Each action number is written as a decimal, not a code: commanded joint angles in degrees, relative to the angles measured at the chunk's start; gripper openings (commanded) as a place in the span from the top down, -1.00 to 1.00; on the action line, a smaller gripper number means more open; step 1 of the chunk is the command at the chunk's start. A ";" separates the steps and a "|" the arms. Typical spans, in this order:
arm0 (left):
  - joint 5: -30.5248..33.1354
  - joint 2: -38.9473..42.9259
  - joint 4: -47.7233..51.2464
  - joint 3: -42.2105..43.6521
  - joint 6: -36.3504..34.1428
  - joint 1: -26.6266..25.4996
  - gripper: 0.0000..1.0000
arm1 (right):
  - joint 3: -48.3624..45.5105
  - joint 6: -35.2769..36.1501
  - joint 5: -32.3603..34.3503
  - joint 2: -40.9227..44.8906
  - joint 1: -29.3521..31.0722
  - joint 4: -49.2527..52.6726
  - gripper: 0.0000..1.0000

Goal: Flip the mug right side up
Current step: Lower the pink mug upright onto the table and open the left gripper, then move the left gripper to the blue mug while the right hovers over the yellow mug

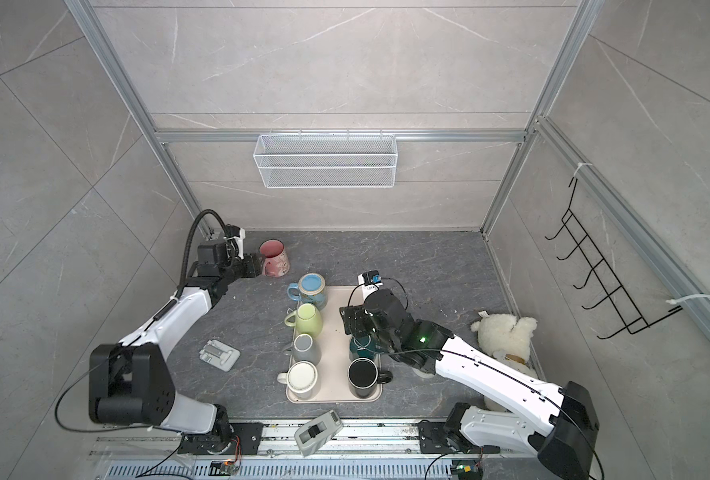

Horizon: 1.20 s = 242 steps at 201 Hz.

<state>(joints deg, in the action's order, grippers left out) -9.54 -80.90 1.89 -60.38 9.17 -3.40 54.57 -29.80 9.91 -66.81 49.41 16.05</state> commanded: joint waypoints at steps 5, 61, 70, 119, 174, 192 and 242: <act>0.64 5.48 7.58 -0.88 14.27 -0.47 -0.17 | 2.81 -4.31 -9.68 -2.76 -4.88 -1.57 -0.55; -6.88 11.41 14.66 4.63 44.67 -2.75 -0.12 | 1.27 -15.69 -24.92 -7.39 -15.24 -13.51 -0.48; -7.93 12.71 11.30 7.48 50.54 -3.48 -0.11 | 1.23 -17.10 -26.15 -8.09 -16.01 -15.05 -0.47; -3.77 13.72 4.15 12.42 71.30 -9.76 -0.07 | 0.76 -21.10 -29.32 -10.18 -18.34 -19.78 -0.46; -1.26 5.31 -2.30 14.12 86.30 -13.08 -0.06 | -1.59 -22.71 -30.01 -9.51 -20.28 -22.01 -0.46; -1.19 2.24 -5.98 14.97 90.84 -13.80 -0.05 | -2.33 -23.07 -30.39 -9.07 -21.08 -22.25 -0.46; 0.88 -2.44 -9.87 14.59 93.35 -14.36 -0.05 | -2.71 -22.67 -32.29 -8.69 -22.89 -21.86 -0.46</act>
<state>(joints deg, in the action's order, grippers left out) -10.44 -82.46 -3.25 -44.97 99.20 -17.56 52.36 -52.14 -20.45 -76.73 27.09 -4.58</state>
